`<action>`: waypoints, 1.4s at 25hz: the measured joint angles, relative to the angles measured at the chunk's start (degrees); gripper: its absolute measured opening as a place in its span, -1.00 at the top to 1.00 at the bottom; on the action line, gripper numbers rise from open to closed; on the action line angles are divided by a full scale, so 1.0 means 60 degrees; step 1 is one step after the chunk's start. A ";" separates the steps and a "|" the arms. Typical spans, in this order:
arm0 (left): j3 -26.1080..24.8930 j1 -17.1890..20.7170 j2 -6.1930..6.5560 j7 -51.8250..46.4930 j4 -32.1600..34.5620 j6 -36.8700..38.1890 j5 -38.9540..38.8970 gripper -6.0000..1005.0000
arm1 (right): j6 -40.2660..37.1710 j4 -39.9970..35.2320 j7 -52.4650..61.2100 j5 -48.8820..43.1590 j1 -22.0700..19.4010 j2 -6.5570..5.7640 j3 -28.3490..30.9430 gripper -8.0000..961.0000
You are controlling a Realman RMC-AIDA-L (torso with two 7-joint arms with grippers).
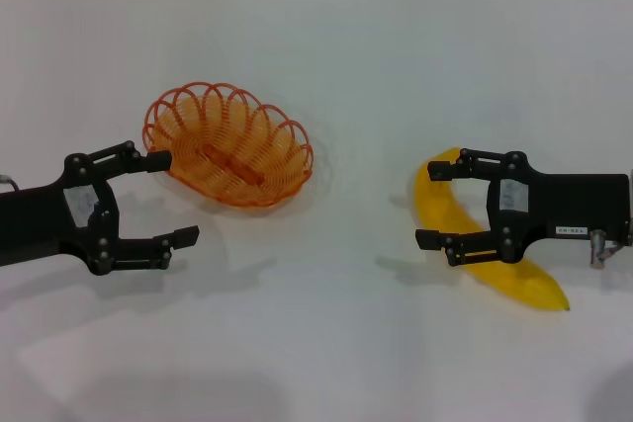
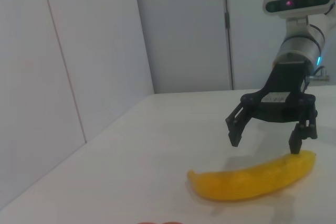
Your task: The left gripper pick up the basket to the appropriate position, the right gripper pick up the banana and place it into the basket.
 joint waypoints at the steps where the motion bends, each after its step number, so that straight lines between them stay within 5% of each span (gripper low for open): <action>1: 0.0000 0.0000 0.0000 0.0000 0.0000 0.0000 0.0000 -0.81 | 0.0000 0.0001 0.0000 0.0001 -0.0003 0.0000 0.0000 -0.86; 21: -0.0402 0.0063 0.0026 -0.0834 0.0005 -0.0214 -0.0528 -0.79 | 0.0000 0.0000 0.0000 0.0017 -0.0052 0.0000 0.0000 -0.86; 27: -0.0668 -0.0480 0.0032 -0.2789 0.0139 -0.2137 -0.0641 -0.79 | -0.0001 0.0000 0.0000 0.0016 -0.0032 -0.0001 0.0000 -0.86; 35: -0.0576 -0.1020 0.0168 -0.5850 0.1390 -0.3208 -0.0357 -0.78 | -0.0001 0.0000 0.0001 0.0011 -0.0004 0.0000 0.0000 -0.86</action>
